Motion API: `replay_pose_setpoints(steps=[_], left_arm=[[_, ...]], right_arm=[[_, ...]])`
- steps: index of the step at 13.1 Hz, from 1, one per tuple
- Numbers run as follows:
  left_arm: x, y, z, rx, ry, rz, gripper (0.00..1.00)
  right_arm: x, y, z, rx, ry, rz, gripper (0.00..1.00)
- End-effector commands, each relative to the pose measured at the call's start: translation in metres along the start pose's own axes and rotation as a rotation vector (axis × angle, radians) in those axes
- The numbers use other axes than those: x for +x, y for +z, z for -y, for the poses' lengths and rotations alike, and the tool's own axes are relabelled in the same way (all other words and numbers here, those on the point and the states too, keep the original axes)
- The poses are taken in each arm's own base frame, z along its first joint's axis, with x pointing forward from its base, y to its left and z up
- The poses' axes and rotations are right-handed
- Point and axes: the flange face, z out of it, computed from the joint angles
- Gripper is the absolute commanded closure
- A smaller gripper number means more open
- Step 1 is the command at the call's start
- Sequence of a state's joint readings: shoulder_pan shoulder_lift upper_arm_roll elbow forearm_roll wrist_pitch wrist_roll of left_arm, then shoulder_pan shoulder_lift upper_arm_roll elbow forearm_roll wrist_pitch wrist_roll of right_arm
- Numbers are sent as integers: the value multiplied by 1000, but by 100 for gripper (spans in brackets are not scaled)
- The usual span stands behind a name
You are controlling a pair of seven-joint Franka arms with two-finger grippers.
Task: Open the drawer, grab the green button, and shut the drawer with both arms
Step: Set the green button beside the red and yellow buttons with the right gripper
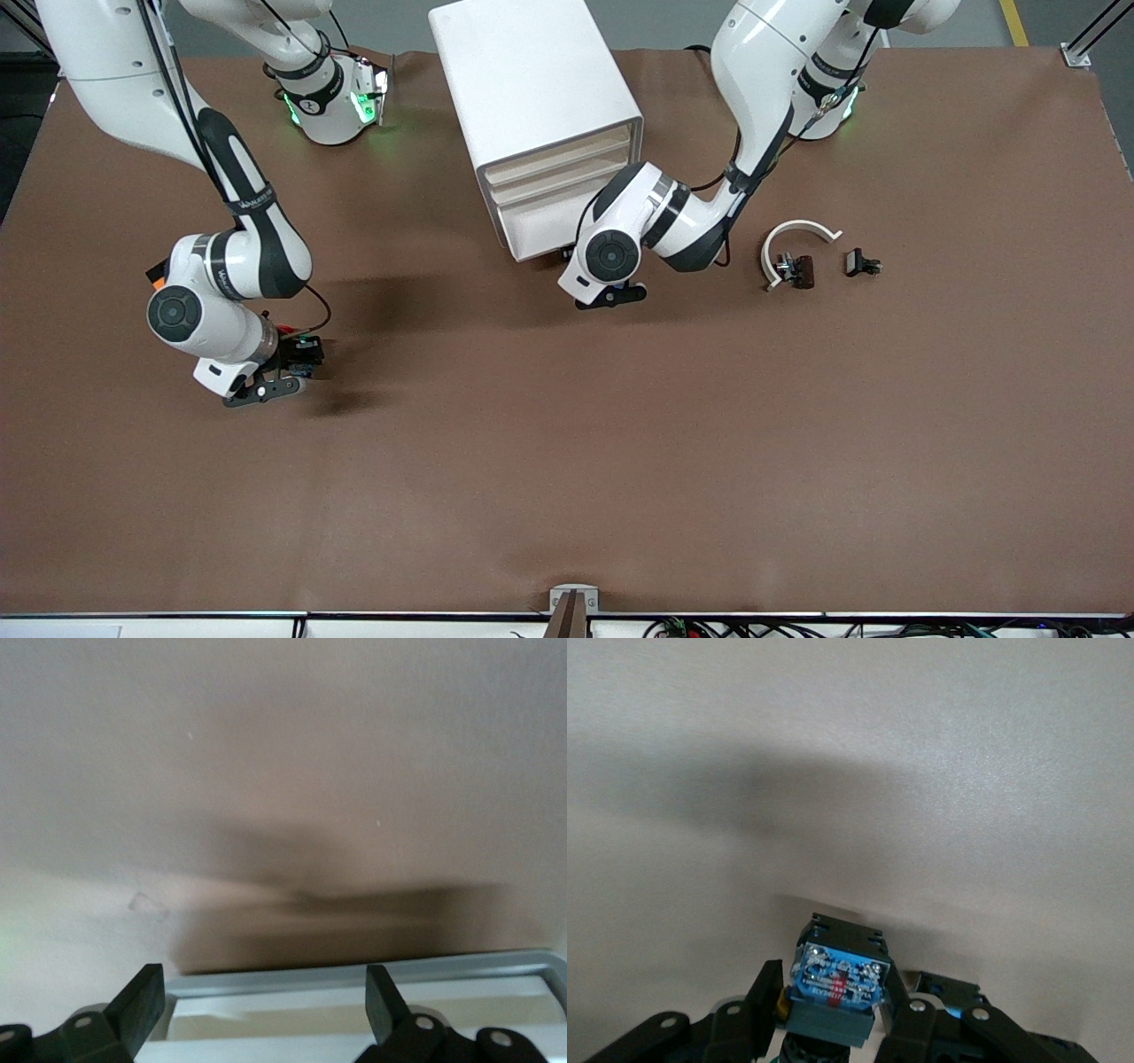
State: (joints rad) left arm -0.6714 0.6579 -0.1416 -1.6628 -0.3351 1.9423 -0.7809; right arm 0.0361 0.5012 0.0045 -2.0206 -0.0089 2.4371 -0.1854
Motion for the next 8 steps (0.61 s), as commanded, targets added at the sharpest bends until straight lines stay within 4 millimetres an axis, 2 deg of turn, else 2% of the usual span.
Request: replay_pose_setpoints(steps=[1, 4, 7, 8], left_arm=[[-14, 8, -6, 7, 6, 32, 0], [-23, 23, -14, 10, 11, 61, 0], [-30, 25, -19, -22, -2, 101, 0], [-34, 26, -23, -40, -6, 123, 0]], right_arm=[[1, 8, 0, 1, -13, -4, 99], [1, 9, 1, 3, -13, 0, 98], [1, 10, 2, 6, -10, 3, 95], [1, 10, 2, 6, -10, 3, 84]])
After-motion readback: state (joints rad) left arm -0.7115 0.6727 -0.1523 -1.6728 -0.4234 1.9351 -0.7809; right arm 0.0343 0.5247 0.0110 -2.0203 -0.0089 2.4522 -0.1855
